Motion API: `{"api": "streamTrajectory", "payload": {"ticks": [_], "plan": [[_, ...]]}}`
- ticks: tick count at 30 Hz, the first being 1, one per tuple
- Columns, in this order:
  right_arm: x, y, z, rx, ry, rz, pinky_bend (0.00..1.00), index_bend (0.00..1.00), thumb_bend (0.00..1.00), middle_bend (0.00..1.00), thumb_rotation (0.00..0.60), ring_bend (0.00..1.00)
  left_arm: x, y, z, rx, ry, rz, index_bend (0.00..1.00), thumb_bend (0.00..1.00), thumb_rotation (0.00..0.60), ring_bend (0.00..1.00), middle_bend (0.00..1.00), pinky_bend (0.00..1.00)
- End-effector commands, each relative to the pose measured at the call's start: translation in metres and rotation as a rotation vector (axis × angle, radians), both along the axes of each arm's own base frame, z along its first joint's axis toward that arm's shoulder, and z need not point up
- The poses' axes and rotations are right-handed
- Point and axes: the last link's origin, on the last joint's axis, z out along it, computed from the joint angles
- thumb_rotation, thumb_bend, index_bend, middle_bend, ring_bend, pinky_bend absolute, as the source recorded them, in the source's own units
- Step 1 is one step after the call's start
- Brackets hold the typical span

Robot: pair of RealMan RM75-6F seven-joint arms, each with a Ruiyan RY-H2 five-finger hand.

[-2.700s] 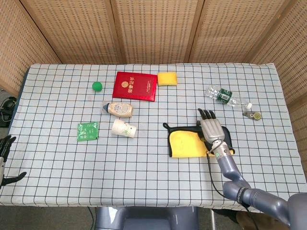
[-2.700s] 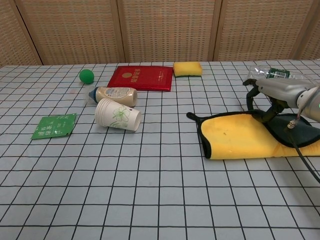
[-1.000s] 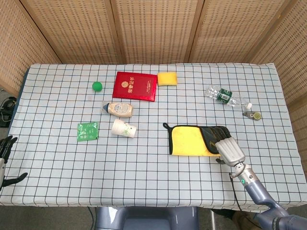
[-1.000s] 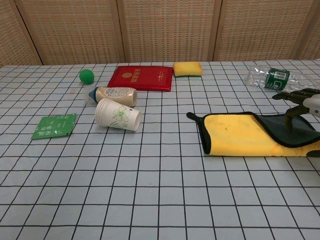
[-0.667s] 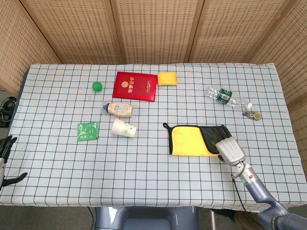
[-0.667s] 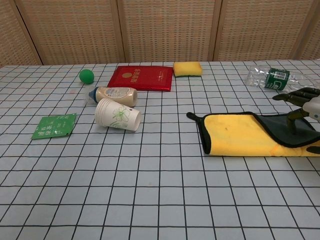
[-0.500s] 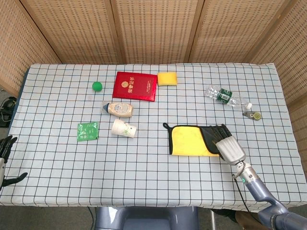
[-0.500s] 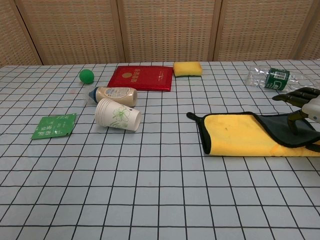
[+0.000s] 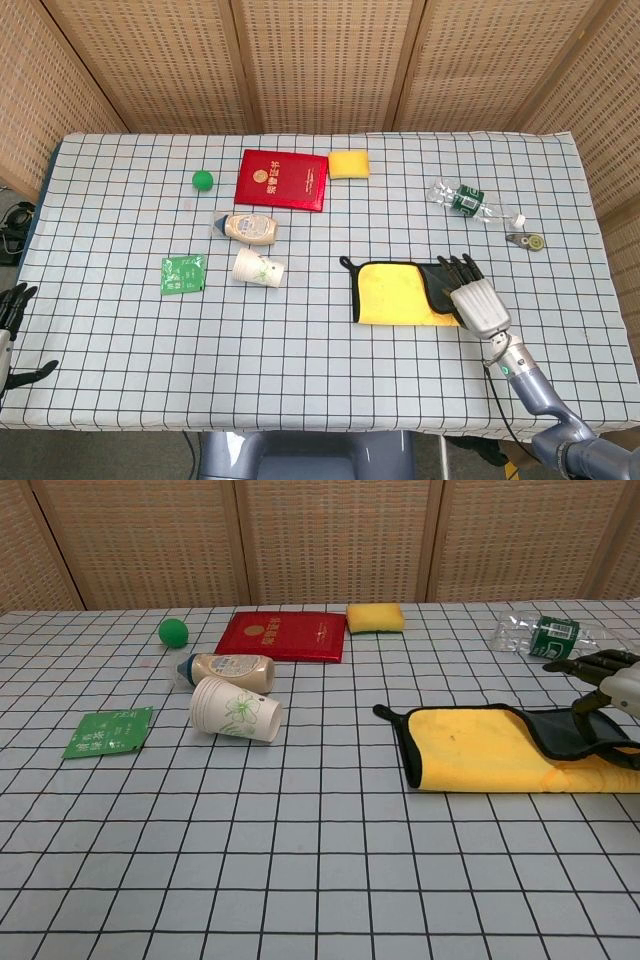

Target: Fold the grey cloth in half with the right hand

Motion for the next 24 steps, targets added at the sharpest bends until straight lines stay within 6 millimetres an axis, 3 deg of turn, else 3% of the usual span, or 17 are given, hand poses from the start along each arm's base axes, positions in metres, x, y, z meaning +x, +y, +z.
{"api": "streamTrajectory", "payload": {"ticks": [1,10,19,21,24], "plan": [[0.003,-0.007,0.000,-0.003,-0.064,-0.051,0.00,0.65,0.65,0.02,0.600,0.00,0.000,0.000,0.000,0.001,-0.001,0.001,0.00,0.00,0.600,0.00,0.00,0.00],[0.006,-0.037,0.015,-0.073,-0.144,-0.162,0.00,0.65,0.67,0.02,0.600,0.00,-0.001,0.001,0.001,0.003,-0.002,0.004,0.00,0.00,0.600,0.00,0.00,0.00],[-0.011,-0.051,0.023,-0.109,-0.159,-0.289,0.00,0.65,0.66,0.02,0.600,0.00,0.000,0.001,0.000,-0.001,0.001,0.003,0.00,0.00,0.600,0.00,0.00,0.00],[-0.015,-0.053,0.022,-0.110,-0.156,-0.308,0.00,0.60,0.61,0.02,0.600,0.00,0.000,0.001,-0.001,-0.001,0.002,0.003,0.00,0.00,0.600,0.00,0.00,0.00],[-0.020,-0.056,0.021,-0.109,-0.139,-0.328,0.00,0.41,0.46,0.00,0.600,0.00,0.000,0.001,-0.002,-0.004,0.003,0.002,0.00,0.00,0.600,0.00,0.00,0.00]]}}
